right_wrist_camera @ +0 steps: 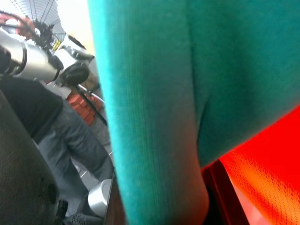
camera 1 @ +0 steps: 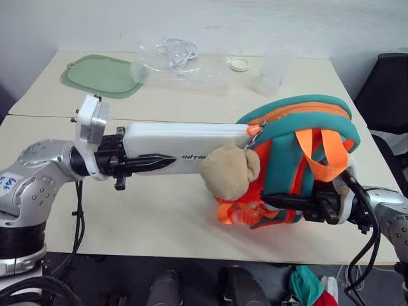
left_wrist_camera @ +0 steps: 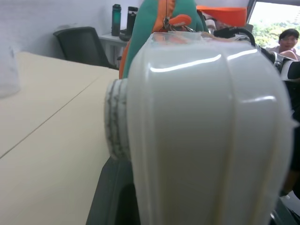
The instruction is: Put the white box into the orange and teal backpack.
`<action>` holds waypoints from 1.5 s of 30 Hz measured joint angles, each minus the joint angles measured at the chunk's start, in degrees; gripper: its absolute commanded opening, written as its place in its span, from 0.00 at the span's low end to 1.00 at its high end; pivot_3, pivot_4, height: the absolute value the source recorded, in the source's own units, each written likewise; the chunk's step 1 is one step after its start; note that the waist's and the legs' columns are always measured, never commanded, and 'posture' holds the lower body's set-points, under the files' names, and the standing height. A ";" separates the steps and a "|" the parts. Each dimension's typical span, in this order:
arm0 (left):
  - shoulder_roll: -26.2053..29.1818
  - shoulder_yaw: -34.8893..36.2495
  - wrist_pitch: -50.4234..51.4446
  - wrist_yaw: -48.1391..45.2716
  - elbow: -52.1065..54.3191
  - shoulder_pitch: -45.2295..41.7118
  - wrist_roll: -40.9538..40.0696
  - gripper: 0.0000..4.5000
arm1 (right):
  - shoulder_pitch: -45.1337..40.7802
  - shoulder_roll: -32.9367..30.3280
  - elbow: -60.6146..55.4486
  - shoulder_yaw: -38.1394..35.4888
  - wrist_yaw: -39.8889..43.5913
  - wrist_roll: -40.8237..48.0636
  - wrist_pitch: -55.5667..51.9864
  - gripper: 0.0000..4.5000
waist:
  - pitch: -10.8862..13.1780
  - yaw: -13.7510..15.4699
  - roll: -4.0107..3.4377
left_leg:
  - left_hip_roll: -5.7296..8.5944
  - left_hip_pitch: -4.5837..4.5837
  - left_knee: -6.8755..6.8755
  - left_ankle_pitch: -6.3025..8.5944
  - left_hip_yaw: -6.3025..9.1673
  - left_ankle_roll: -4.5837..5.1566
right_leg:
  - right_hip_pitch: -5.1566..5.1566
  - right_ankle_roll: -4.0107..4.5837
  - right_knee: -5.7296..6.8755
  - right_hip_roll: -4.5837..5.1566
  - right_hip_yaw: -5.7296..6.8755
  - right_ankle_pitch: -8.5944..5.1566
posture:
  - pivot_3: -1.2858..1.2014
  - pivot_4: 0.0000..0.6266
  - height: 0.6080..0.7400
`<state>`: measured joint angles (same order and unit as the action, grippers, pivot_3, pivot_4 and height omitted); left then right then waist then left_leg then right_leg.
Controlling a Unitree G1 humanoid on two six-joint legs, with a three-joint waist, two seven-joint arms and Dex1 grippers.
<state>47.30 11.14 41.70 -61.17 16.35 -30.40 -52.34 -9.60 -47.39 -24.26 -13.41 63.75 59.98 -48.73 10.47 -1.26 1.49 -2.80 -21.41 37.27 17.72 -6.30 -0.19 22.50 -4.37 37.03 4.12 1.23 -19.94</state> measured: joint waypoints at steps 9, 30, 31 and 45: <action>3.07 -5.94 1.56 -2.19 -0.62 -1.84 5.49 0.27 | 0.52 0.03 -0.46 0.08 -0.88 -0.14 -0.03 0.01 | 0.00 -0.22 0.00 | -0.02 0.04 0.03 -0.06 -0.03 -0.04 | 0.00 0.00 0.04 -0.06 -0.05 0.00 | 0.52 0.24 1.00; -17.02 -26.93 7.59 7.40 -9.78 -22.78 18.83 0.27 | 0.44 0.07 -1.93 1.59 -1.02 0.34 0.08 0.01 | 0.01 1.13 0.04 | -0.03 -0.03 0.33 -0.06 -0.01 0.01 | -0.02 -0.09 0.11 -0.28 -0.17 0.05 | 0.52 0.24 1.00; -18.99 -27.95 6.68 8.52 -11.33 -23.72 20.75 0.27 | 0.21 0.08 -1.92 1.75 -1.01 0.31 0.18 0.01 | 0.01 1.23 0.04 | -0.02 -0.03 0.38 -0.06 0.01 0.01 | -0.02 -0.10 0.12 -0.29 -0.17 0.05 | 0.52 0.24 1.00; -22.85 -22.21 0.67 4.75 -17.46 -23.38 22.98 0.89 | 1.00 2.04 -2.33 1.73 -5.02 -0.36 2.42 0.01 | 0.03 0.82 0.03 | -0.06 -0.09 0.63 -0.06 0.24 -0.03 | 0.08 -0.11 0.42 -0.38 -0.27 0.06 | 0.52 0.24 1.00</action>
<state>24.45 -11.07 42.37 -56.42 -1.11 -53.78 -29.36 -8.59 -45.35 -26.59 -11.68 58.74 59.61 -46.31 10.50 -0.44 1.51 -2.86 -21.50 37.89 17.66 -6.06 -0.22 22.59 -4.47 37.45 3.75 0.95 -19.89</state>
